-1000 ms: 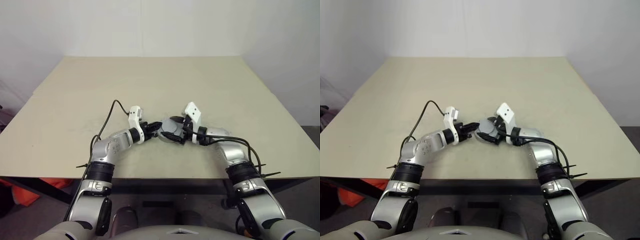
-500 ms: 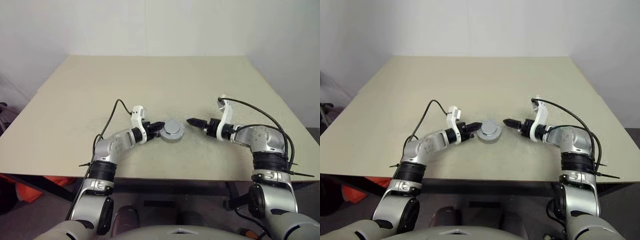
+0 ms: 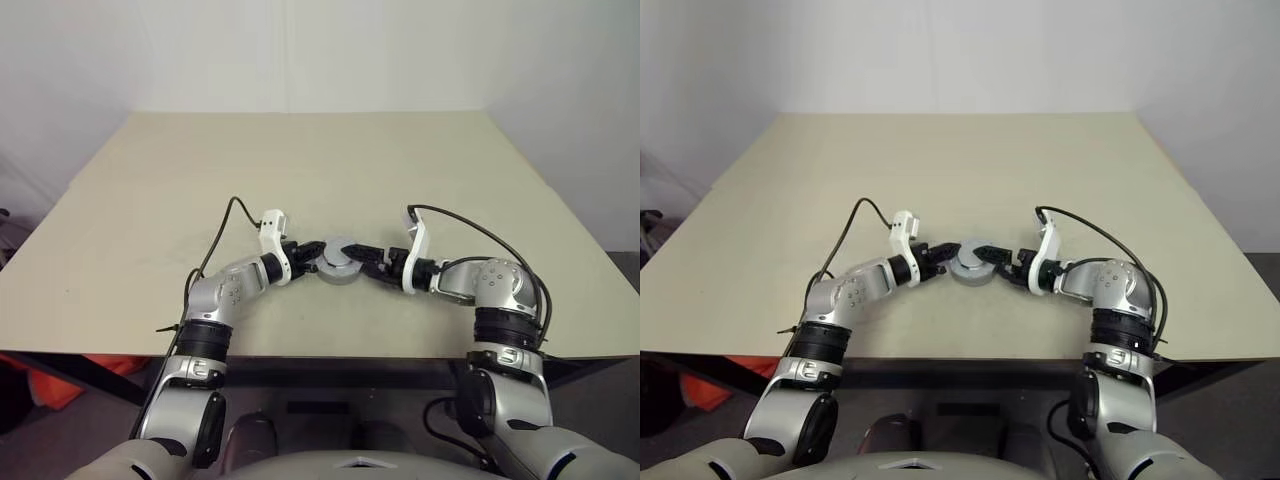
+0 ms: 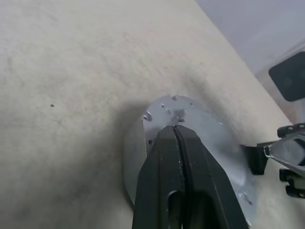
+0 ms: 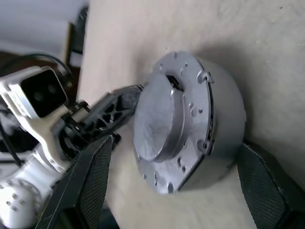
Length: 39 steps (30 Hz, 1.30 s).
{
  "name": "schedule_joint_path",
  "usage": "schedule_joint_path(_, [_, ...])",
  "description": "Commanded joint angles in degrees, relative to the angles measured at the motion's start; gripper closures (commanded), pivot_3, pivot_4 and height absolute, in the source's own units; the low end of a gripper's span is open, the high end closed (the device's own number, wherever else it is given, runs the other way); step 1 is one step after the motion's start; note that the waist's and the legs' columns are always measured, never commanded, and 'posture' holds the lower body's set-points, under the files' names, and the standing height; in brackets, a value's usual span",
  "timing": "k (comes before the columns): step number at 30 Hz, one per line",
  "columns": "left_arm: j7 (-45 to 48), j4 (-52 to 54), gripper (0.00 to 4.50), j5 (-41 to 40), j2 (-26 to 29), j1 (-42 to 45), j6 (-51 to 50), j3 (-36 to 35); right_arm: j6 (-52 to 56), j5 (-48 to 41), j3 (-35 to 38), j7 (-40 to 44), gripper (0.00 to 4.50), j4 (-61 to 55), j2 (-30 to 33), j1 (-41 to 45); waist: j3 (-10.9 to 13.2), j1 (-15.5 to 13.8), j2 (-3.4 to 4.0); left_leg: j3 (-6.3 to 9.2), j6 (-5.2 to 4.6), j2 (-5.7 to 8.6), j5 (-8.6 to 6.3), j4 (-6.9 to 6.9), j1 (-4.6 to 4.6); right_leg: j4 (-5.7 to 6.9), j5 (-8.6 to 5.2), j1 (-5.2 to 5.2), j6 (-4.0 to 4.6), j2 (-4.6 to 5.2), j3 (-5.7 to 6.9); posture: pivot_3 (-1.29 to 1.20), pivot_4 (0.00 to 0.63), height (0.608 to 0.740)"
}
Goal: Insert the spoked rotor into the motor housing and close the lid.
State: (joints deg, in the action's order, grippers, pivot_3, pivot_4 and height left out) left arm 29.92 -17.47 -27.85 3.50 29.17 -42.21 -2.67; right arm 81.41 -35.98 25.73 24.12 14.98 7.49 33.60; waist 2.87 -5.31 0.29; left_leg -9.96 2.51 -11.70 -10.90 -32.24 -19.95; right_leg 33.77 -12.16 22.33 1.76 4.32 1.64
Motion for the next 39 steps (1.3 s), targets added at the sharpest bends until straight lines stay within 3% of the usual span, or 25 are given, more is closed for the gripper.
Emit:
schedule_joint_path(1, [-0.24, -1.2, 4.5, 1.05, -0.43, 0.19, -0.37, 1.16, -0.28, -3.76, 0.77, -0.25, 0.02, 0.6, -4.4, 3.88, 0.01, -0.01, 0.02, 0.0, 0.06, -0.02, 0.03, 0.04, 0.0, 0.01, 0.0, 0.03, 0.0, -0.02, 0.01, 0.0, 0.0, 0.74])
schedule_joint_path(8, [-0.49, -1.2, 4.5, 1.61, -0.51, 0.23, 0.25, 0.94, -3.1, -2.12, 0.2, -1.93, 0.02, 2.41, -7.82, 5.3, 0.03, -0.24, 0.06, 0.0, 0.09, 0.01, 0.05, 0.07, -0.1, 0.0, 0.01, 0.14, 0.01, -0.02, 0.0, 0.0, 0.0, 0.74])
schedule_joint_path(12, [-0.43, -1.19, 4.5, 1.87, -0.41, 0.11, 0.42, 0.63, -6.66, -0.7, 0.55, -3.76, 0.91, 5.16, -7.26, 5.48, 0.04, -0.36, 0.07, 0.0, 0.09, 0.02, 0.05, 0.07, -0.11, 0.0, 0.01, 0.13, 0.01, 0.01, 0.01, 0.0, 0.0, 0.74])
schedule_joint_path(16, [-0.52, -1.29, 4.5, 2.06, -0.41, -0.05, 0.73, 0.44, -9.01, 0.18, -0.56, -4.15, 2.25, 6.54, -5.82, 5.42, 0.06, -0.42, 0.13, 0.0, 0.09, 0.03, 0.05, 0.06, -0.11, 0.0, 0.01, 0.11, 0.01, 0.01, 0.01, 0.0, 0.0, 0.74])
schedule_joint_path(17, [-0.57, -1.31, 4.5, 2.1, -0.45, -0.06, 0.84, 0.34, -9.57, 0.31, -0.77, -4.18, 2.33, 6.65, -5.54, 5.45, 0.06, -0.49, 0.13, 0.0, 0.09, 0.04, 0.05, 0.07, -0.09, 0.01, 0.01, 0.09, 0.0, 0.02, 0.01, 0.0, 0.0, 0.74])
schedule_joint_path(23, [-1.76, -1.68, 4.5, 0.75, -1.16, 0.44, 2.04, -2.83, -12.91, 0.08, -0.94, -4.72, 2.33, 7.41, -5.0, 5.42, 0.06, -0.58, 0.13, 0.01, 0.1, 0.1, 0.06, 0.01, -0.08, 0.01, 0.05, 0.02, -0.06, 0.1, 0.01, 0.0, 0.0, 0.74])
schedule_joint_path(29, [-6.43, -0.21, 4.5, -10.05, -3.25, 1.69, 0.94, -16.39, -11.27, -7.52, 7.47, -7.15, 2.33, 10.5, -6.71, 9.73, 0.28, -0.37, 0.14, 0.01, 0.17, 0.1, 0.11, -0.02, -0.18, 0.04, 0.11, 0.12, -0.09, 0.09, -0.01, 0.0, 0.0, 0.74])
schedule_joint_path(34, [-9.45, 4.29, 4.5, -18.45, -3.43, 0.01, -0.08, -23.98, -10.49, -12.39, 12.1, -9.29, 2.33, 12.18, -8.3, 13.07, 0.29, -0.15, 0.15, 0.01, 0.17, 0.04, 0.14, -0.05, -0.96, 0.12, 0.19, 0.97, 0.03, -0.1, 0.04, 0.0, 0.0, 0.74])
schedule_joint_path(37, [-10.81, 6.68, 3.86, -22.66, -3.72, -1.5, -1.97, -26.07, -9.0, -14.8, 12.72, -9.47, 2.33, 11.8, -8.94, 13.99, 0.29, -0.25, 0.15, 0.02, 0.04, 0.04, 0.09, -0.06, -1.1, 0.14, 0.29, 1.04, -0.1, -0.11, 0.17, 0.0, 0.0, 0.74])
schedule_joint_path(39, [-11.39, 8.67, 3.19, -25.97, -4.09, -2.46, -3.8, -26.84, -8.24, -16.0, 12.42, -9.5, 2.33, 11.6, -9.25, 14.41, 0.29, -0.36, 0.15, 0.01, -0.09, 0.03, 0.02, -0.08, -1.18, 0.11, 0.28, 1.04, -0.09, -0.1, 0.2, 0.0, 0.0, 0.74])
